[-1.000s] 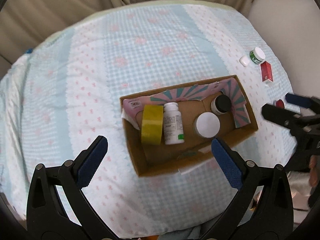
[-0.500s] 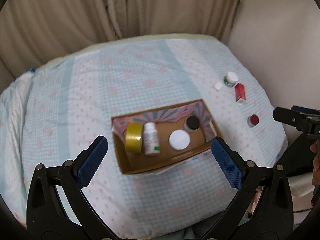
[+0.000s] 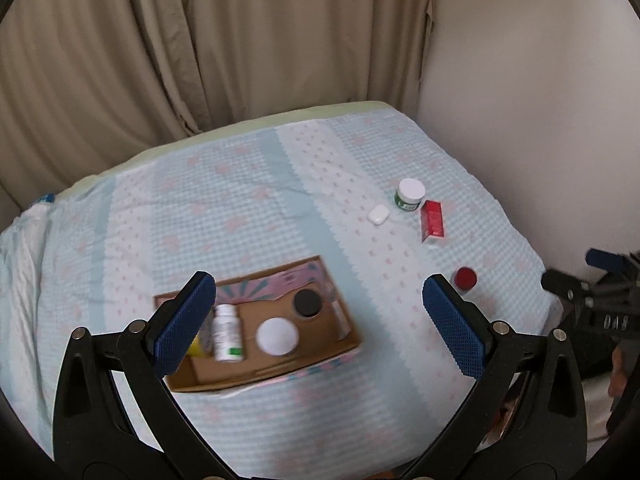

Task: Organize rigid objects
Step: 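Lift both tools away from the box toward the red lid and jar, then grasp the white-lidded jar with the left tool while the right tool grasps the red lid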

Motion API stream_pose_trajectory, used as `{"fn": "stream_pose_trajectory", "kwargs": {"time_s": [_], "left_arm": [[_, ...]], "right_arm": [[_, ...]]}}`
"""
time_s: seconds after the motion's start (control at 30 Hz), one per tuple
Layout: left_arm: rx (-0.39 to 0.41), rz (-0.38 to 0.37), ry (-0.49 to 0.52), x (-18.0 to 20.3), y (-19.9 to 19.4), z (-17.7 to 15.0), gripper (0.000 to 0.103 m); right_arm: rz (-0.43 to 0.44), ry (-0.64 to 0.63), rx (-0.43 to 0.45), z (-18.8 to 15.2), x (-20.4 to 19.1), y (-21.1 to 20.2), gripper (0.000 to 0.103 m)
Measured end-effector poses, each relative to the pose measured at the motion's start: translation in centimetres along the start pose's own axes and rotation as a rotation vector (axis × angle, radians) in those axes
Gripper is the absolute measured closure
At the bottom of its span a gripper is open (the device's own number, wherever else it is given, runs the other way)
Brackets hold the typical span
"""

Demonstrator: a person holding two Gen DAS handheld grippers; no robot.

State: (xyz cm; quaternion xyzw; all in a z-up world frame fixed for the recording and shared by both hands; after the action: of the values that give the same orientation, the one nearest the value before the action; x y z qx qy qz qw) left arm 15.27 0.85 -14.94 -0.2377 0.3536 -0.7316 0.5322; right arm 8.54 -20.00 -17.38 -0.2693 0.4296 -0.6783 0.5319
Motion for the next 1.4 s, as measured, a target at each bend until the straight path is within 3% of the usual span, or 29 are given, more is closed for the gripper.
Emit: {"fn": "stream_pose_trajectory", "kwargs": {"time_s": [0.23, 0.43, 0.87, 1.1, 1.4], "left_arm": [[-0.047, -0.030, -0.005, 9.8, 4.4, 2.2, 0.000], [-0.107, -0.017, 0.037, 14.9, 7.2, 3.6, 0.000], [-0.208, -0.051, 0.132, 19.1, 16.6, 8.4, 0.000], [-0.326, -0.101, 0.200, 22.0, 25.7, 10.3, 0.000], [-0.443, -0.104, 0.285, 25.6, 37.5, 11.0, 0.000]], "right_arm": [[0.053, -0.059, -0.033, 0.8, 7.5, 2.1, 0.000], [0.075, -0.041, -0.088, 1.1, 12.0, 4.5, 0.000], [0.077, 0.033, -0.178, 1.7, 15.1, 11.2, 0.000], [0.047, 0.099, -0.253, 1.3, 16.3, 16.4, 0.000], [0.045, 0.180, -0.348, 0.0, 15.9, 24.2, 0.000]]}}
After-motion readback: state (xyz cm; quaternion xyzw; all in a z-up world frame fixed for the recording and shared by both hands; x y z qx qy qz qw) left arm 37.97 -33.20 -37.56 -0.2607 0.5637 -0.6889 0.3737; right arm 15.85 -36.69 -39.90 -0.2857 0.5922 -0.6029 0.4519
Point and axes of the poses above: each gripper's, at about its wrist camera, not at the fingertips, and y roughly the way its jaws point, x to its right, z to its top, the point moved 4 cm from there along y, roughly the way its jaws point, and after that the axes turned 6 degrees about z, right-handed, at the moved point
